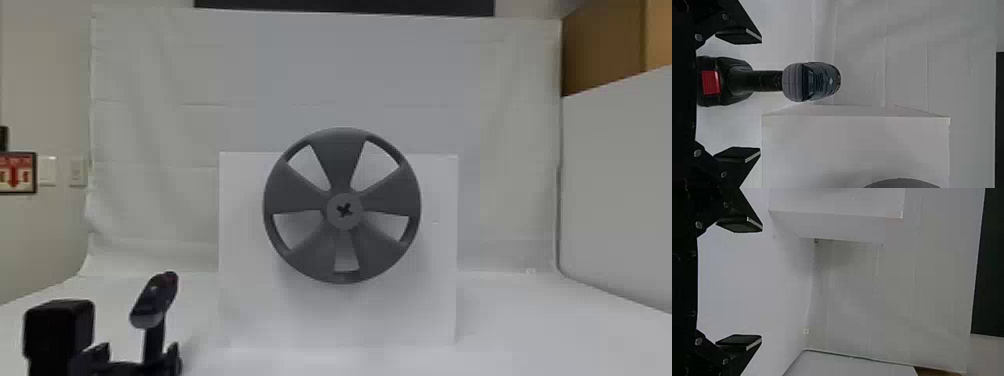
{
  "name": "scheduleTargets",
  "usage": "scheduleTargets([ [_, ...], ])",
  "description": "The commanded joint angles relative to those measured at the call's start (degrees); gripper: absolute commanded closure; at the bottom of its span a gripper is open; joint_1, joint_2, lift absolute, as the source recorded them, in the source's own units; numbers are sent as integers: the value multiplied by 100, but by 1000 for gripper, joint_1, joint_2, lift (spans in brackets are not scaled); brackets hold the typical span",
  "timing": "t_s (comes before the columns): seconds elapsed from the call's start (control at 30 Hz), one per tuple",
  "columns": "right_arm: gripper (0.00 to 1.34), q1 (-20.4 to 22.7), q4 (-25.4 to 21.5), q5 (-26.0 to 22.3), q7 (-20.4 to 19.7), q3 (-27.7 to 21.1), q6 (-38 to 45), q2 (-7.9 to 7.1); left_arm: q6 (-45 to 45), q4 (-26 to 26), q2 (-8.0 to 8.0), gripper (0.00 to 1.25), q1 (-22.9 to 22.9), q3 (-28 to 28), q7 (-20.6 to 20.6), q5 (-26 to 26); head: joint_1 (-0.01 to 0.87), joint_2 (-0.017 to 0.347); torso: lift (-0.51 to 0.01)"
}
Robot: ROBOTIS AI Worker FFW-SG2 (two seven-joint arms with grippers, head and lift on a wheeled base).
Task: Grasp the drill and bring into the middle of wheel
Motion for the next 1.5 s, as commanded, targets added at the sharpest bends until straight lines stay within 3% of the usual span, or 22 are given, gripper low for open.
scheduleTargets([
  [0.0,288,-7,0,23,1,34,0,0,-124,216,0,266,-141,-130,59,61,0,0,-406],
  [0.7,288,-7,0,49,1,60,0,-17,-450,902,-9,268,-537,-455,832,-53,0,0,-406],
  [1.47,288,-33,9,93,1,113,18,-17,-353,1588,-44,268,-915,-490,1254,-9,0,0,-406],
])
